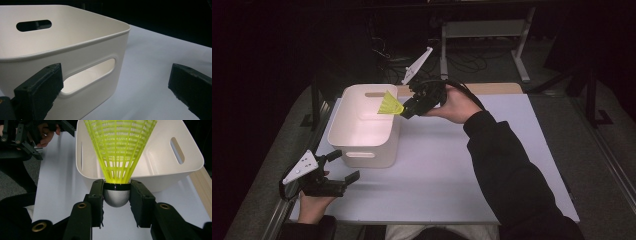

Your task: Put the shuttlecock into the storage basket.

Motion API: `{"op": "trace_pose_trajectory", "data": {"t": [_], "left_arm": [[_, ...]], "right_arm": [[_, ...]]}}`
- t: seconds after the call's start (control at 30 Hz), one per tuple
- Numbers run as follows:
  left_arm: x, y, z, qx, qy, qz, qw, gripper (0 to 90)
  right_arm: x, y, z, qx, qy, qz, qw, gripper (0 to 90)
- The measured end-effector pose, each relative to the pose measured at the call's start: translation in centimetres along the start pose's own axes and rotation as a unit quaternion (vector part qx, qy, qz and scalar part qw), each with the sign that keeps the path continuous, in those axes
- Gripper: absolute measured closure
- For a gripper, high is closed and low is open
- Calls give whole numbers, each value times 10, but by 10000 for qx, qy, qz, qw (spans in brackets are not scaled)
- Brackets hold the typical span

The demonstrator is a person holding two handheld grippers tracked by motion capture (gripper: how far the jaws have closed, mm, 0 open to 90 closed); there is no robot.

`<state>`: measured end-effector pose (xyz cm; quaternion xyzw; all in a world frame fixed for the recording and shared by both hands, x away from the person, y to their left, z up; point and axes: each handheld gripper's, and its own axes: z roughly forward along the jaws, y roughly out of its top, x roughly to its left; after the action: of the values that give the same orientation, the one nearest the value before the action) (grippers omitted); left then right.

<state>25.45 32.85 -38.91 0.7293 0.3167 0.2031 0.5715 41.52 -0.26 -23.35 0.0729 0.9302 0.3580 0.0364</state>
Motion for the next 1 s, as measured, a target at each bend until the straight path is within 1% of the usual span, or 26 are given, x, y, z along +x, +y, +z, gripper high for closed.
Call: {"op": "trace_pose_trajectory", "data": {"t": [0.13, 0.4, 0.53, 0.67, 0.83, 1.0], "left_arm": [[0, 0, 0, -8, -2, -4, 10000, 0], [0, 0, 0, -13, -1, -2, 10000, 0], [0, 0, -1, -23, -6, -4, 10000, 0], [0, 0, -1, -24, -7, -8, 10000, 0], [0, 0, -1, -40, -7, -18, 10000, 0], [0, 0, -1, -50, -10, -19, 10000, 0]], "right_arm": [[0, 6, 4, -11, 39, -42, 10000, 631], [2, 15, 17, -9, 152, -97, 9998, 631], [2, 20, 23, 56, 182, -159, 9997, 631], [2, 22, 29, 53, 229, -140, 9996, 631], [4, 26, 39, 121, 295, -162, 9994, 631], [5, 29, 47, 104, 364, -168, 9991, 631]]}}
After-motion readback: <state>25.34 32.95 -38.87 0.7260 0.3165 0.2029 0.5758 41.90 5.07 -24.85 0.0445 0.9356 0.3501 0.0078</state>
